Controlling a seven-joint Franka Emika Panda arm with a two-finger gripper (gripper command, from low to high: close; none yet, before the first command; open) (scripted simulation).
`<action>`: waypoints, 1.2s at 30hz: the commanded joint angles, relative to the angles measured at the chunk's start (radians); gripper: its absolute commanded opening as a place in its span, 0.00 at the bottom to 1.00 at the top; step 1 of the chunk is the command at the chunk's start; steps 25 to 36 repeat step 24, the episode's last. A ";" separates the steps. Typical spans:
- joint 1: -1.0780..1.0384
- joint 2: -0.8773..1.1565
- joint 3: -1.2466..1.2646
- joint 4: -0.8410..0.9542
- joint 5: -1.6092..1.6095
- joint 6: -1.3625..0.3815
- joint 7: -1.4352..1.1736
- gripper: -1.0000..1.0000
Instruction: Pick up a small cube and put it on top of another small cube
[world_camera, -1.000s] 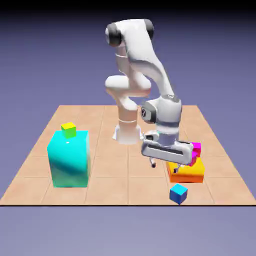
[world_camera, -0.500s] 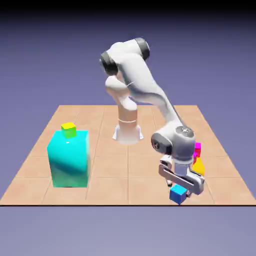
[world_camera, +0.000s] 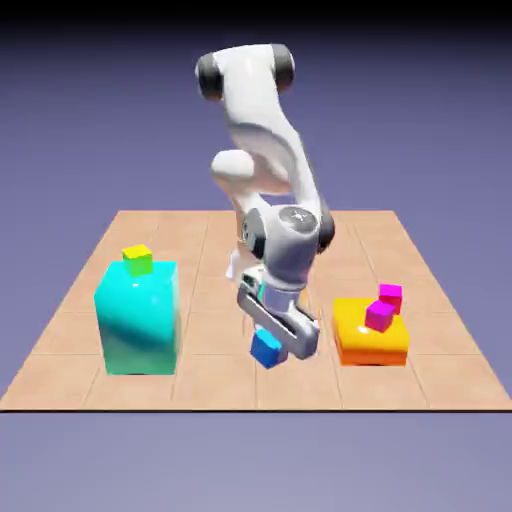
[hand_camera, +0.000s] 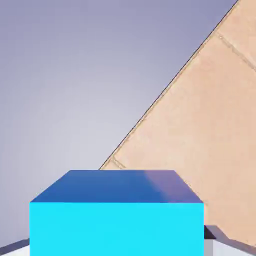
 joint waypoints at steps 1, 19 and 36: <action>-0.009 -0.036 -0.034 -0.007 0.019 -0.023 -0.037 0.00; -0.116 -0.494 -0.509 -0.197 0.301 -0.194 -0.568 0.00; -0.116 -0.488 -0.510 -0.208 0.301 -0.177 -0.568 1.00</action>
